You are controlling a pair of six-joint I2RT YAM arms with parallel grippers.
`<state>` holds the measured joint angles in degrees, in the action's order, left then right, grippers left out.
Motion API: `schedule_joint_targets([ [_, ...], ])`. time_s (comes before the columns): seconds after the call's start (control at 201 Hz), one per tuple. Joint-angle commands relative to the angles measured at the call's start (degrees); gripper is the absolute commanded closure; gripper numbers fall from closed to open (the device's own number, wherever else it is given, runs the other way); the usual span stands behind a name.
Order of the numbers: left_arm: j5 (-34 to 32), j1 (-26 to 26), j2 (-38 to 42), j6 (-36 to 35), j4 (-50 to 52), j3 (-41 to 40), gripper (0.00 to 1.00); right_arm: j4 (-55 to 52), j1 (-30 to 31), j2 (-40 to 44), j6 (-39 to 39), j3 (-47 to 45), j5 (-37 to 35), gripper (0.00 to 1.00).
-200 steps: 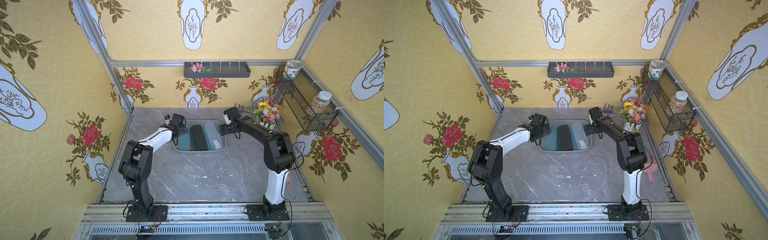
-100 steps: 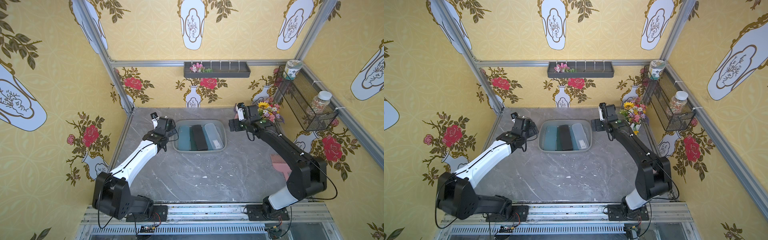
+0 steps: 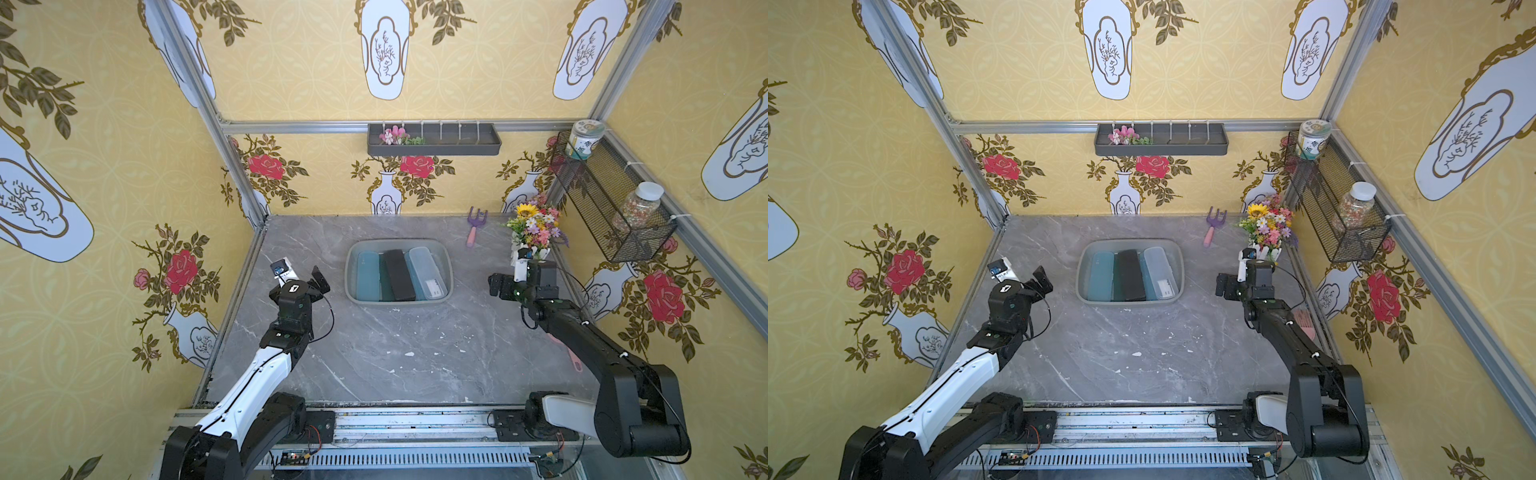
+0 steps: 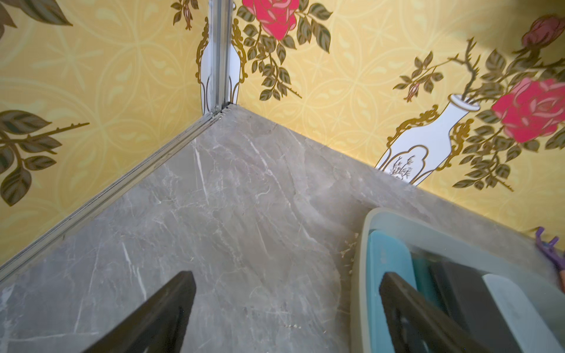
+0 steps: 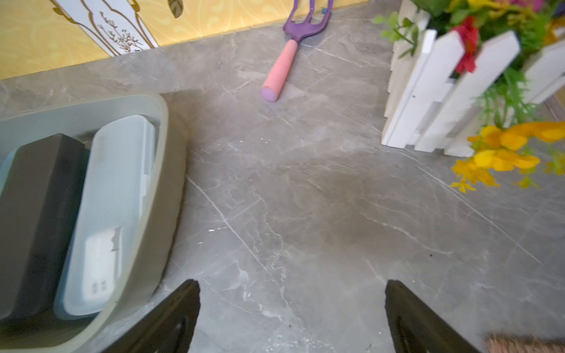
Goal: Put the pencil case into the storage box
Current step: Reset both arms
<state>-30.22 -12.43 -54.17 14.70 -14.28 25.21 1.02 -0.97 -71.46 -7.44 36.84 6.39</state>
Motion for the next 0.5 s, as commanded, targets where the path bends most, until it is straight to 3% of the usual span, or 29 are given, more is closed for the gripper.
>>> schedule_joint_targets([
  [0.0, 3.93, 0.33, 1.59, -5.54, -12.28, -5.89, 0.03, 10.78, -1.83, 0.74, -2.09, -3.58, 1.89, 0.03],
  [0.189, 4.9, 1.72, 4.12, -10.08, -24.92, -15.99, 0.06, 24.43, -2.55, 4.04, -0.37, -13.71, -2.43, 0.03],
  [0.274, 6.33, 2.68, 3.67, -10.86, -28.92, -18.59, 0.07, 25.14, -2.72, 5.11, 0.76, -14.88, -5.6, 0.03],
  [0.498, 11.5, 6.6, -4.21, -12.41, -34.6, -19.41, 0.07, 31.95, -2.57, -1.92, 2.36, -16.94, -8.26, 0.03],
])
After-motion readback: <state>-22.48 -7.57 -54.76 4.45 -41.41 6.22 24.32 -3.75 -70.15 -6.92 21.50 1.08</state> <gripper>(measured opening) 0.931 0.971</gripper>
